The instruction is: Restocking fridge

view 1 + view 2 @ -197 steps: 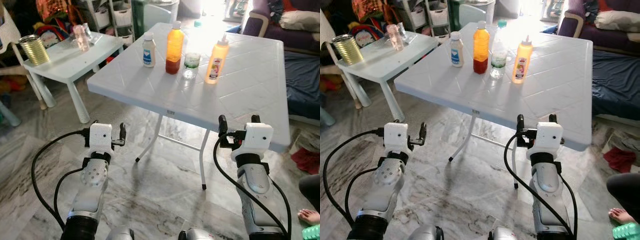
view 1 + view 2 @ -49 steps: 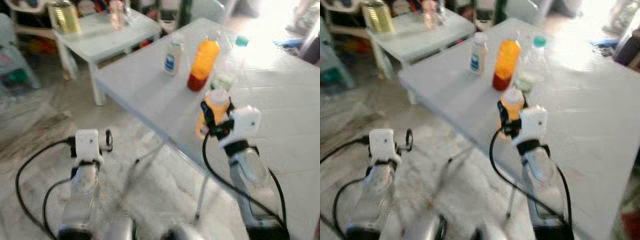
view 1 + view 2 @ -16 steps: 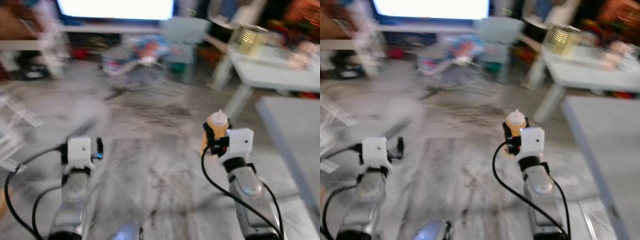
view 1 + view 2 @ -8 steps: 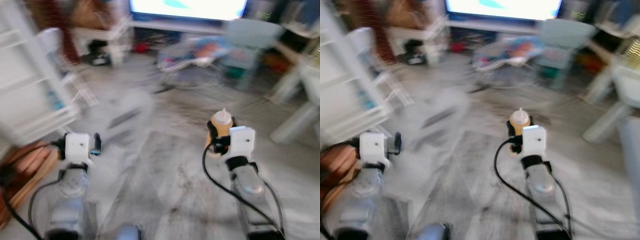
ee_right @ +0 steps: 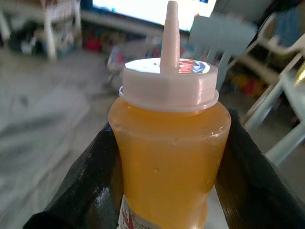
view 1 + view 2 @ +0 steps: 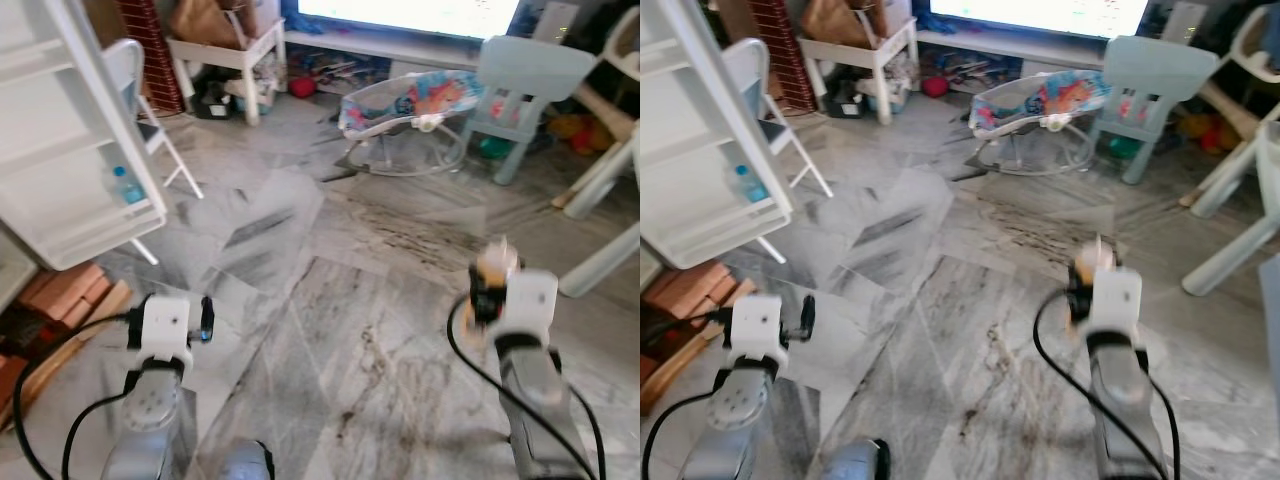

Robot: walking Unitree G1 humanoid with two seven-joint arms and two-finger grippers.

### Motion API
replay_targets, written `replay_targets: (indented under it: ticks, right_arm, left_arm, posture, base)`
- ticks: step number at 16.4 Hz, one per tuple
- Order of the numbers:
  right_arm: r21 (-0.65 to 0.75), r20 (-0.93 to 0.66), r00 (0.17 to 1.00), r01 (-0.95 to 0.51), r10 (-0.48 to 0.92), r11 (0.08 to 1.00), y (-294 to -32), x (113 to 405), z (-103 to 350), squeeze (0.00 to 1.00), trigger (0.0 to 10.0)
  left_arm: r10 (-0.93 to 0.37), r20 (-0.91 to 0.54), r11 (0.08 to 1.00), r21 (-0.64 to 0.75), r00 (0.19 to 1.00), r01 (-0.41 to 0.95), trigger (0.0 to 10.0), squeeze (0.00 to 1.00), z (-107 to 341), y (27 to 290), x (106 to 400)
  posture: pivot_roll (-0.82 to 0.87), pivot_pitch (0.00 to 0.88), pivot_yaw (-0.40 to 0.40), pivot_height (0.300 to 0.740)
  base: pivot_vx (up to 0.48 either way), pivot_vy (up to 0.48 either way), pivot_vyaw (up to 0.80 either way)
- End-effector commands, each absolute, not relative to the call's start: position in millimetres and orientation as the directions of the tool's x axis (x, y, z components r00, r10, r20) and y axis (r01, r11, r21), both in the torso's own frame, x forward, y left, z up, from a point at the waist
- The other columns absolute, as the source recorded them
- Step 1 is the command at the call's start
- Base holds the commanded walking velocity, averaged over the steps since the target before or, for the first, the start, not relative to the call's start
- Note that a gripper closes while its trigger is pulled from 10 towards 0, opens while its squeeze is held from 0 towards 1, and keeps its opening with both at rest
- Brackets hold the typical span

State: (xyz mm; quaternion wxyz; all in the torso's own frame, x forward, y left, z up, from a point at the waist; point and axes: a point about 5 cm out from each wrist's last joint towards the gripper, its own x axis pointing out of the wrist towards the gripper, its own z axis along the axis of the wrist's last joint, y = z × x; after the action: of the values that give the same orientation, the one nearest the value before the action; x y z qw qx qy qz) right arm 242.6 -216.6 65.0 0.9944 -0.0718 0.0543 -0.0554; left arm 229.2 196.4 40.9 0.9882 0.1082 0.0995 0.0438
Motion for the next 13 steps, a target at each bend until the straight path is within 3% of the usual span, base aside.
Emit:
replay_targets:
  ticks: [1,6,9,11,13]
  right_arm:
    - [-0.137,-0.096,0.994,0.046,-0.060,0.989,-203.2,237.2,65.2,0.00,10.0]
    - [-0.060,-0.053,0.977,0.202,-0.205,0.978,-197.8,238.8,68.7,0.00,10.0]
    - [-0.084,-0.040,0.976,0.211,-0.214,0.974,-196.9,244.0,69.9,0.00,10.0]
    - [-0.002,-0.047,0.985,0.166,-0.166,0.986,-189.9,245.8,70.2,0.00,10.0]
    - [-0.071,-0.053,0.985,0.161,-0.165,0.984,-186.9,242.7,67.5,0.00,10.0]
  left_arm:
    - [0.096,-0.181,0.972,0.227,0.979,-0.054,10.0,0.00,43.0,199.3,224.4]
    - [0.125,-0.169,0.967,0.240,0.978,-0.082,10.0,0.00,43.2,207.2,220.3]
    - [0.101,-0.140,0.967,0.248,0.985,-0.064,10.0,0.00,51.5,208.7,233.1]
    - [0.090,-0.139,0.970,0.238,0.986,-0.055,10.0,0.00,54.1,204.1,237.9]
    - [0.073,-0.147,0.972,0.231,0.986,-0.038,10.0,0.00,53.1,195.9,235.4]
  posture:
    - [0.10,0.067,-0.039,0.740]
    - [0.10,0.031,-0.013,0.740]
    - [0.09,0.037,-0.004,0.740]
    - [0.08,0.061,-0.011,0.740]
    - [0.07,0.074,-0.033,0.740]
  base:
    - [0.000,0.000,0.00]
    - [0.000,0.000,0.00]
    - [0.000,0.000,0.00]
    - [0.000,0.000,0.00]
    - [0.000,0.000,0.00]
